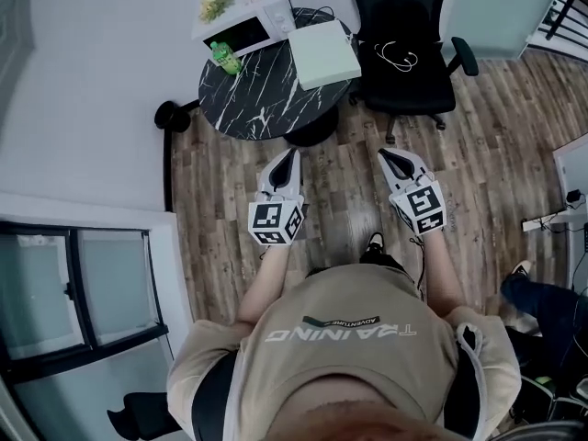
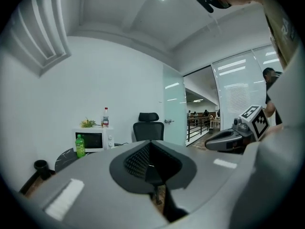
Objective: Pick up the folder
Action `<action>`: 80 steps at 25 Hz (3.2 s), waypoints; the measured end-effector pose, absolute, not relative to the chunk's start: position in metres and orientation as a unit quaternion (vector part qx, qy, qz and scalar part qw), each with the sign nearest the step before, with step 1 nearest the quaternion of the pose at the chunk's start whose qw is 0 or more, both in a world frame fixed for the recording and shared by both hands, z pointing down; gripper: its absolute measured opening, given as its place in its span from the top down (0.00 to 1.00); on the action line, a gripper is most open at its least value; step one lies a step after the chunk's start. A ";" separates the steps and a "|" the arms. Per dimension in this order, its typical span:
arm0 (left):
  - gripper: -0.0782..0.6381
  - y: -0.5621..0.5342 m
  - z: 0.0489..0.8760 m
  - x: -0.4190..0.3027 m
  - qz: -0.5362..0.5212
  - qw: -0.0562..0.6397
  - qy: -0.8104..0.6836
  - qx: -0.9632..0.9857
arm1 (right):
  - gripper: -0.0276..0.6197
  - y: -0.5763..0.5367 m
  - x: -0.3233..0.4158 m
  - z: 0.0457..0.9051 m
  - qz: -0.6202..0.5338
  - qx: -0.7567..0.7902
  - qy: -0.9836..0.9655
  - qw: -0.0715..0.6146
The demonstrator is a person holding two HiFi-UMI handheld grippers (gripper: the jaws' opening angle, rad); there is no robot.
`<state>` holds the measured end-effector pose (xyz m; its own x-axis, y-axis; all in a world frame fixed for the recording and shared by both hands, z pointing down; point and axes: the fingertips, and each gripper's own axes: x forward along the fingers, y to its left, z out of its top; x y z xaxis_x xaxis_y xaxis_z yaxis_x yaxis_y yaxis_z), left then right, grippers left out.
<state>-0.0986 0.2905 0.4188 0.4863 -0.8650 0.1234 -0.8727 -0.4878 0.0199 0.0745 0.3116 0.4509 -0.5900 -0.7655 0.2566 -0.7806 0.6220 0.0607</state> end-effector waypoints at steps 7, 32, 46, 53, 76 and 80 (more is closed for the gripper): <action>0.88 0.262 0.442 -0.074 0.078 0.059 -0.522 0.848 | 0.94 0.264 0.105 0.474 0.069 0.423 -0.897 0.109; 0.88 0.000 0.458 -0.115 0.104 0.003 -0.478 0.872 | 0.94 0.032 0.064 0.465 0.062 0.462 -0.875 0.133; 0.88 -0.090 0.523 -0.116 0.109 0.115 -0.423 0.892 | 0.94 -0.060 0.043 0.516 0.114 0.486 -0.849 0.174; 0.88 -0.130 0.540 -0.120 0.126 0.137 -0.462 0.867 | 0.94 -0.118 0.059 0.535 0.125 0.471 -0.856 0.171; 0.88 -0.286 0.545 -0.104 0.062 0.254 -0.504 0.824 | 0.94 -0.310 0.066 0.600 0.167 0.364 -0.898 0.180; 0.88 -0.298 0.572 -0.120 0.092 0.255 -0.522 0.809 | 0.94 -0.308 0.066 0.610 0.180 0.363 -0.893 0.195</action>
<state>-0.1203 -0.2975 0.5724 0.4390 -0.7970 0.4147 -0.8909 -0.3264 0.3158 0.0659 -0.3081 0.6104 -0.6607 -0.5777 0.4793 -0.7181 0.6725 -0.1792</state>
